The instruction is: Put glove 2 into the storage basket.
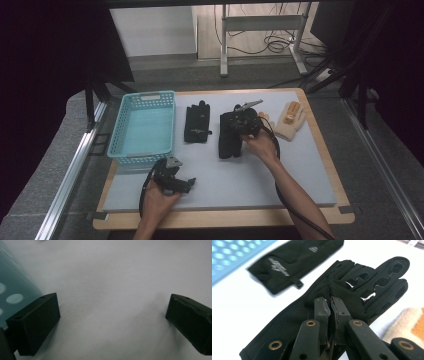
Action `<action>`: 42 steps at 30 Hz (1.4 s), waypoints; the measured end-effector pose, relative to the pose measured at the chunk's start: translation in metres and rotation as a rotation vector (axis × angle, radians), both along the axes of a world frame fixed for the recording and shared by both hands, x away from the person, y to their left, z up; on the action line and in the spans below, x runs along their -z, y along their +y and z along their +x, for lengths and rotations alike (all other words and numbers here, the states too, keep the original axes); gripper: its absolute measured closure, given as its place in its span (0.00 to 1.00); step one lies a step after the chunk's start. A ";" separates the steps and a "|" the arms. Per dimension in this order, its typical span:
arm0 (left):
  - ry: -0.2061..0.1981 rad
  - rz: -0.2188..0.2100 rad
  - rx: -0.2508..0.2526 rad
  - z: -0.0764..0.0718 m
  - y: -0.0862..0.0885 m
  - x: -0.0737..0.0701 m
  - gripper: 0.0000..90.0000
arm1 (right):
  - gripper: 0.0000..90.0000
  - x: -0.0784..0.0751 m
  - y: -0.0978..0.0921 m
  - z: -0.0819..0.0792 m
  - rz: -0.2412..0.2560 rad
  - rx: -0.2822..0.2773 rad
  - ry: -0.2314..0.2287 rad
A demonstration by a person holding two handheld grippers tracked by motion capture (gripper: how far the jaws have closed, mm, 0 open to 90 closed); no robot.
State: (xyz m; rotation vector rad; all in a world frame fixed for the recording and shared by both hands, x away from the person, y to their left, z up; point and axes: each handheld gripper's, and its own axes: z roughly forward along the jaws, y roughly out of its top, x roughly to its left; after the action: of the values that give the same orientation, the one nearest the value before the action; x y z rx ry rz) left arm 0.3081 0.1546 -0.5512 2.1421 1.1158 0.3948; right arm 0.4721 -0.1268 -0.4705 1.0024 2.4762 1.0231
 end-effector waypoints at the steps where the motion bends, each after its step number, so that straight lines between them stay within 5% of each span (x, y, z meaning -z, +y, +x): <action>1: 0.000 0.001 0.000 0.000 0.000 0.000 0.00 | 0.92 -0.004 -0.001 -0.006 0.010 -0.001 0.002; 11: -0.002 -0.003 -0.002 0.000 0.000 0.000 0.00 | 0.92 -0.034 -0.005 -0.072 0.079 -0.071 0.003; 19: -0.003 -0.006 -0.004 0.000 0.000 0.000 0.00 | 0.92 -0.016 -0.006 -0.103 0.073 -0.066 0.038; 31: -0.001 -0.001 -0.002 0.000 0.000 0.000 0.00 | 0.85 0.027 0.000 -0.112 0.027 -0.080 0.078; 36: -0.001 0.001 0.000 0.000 0.000 0.000 0.00 | 0.73 0.022 -0.005 -0.109 0.024 -0.080 0.043; 42: 0.001 -0.002 -0.001 0.000 0.000 0.000 0.00 | 0.72 0.011 -0.008 -0.092 0.048 -0.078 0.017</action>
State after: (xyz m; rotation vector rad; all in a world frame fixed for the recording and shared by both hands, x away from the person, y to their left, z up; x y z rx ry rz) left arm 0.3079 0.1544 -0.5512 2.1401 1.1178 0.3938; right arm 0.3801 -0.1346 -0.4813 0.9390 2.5332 1.1068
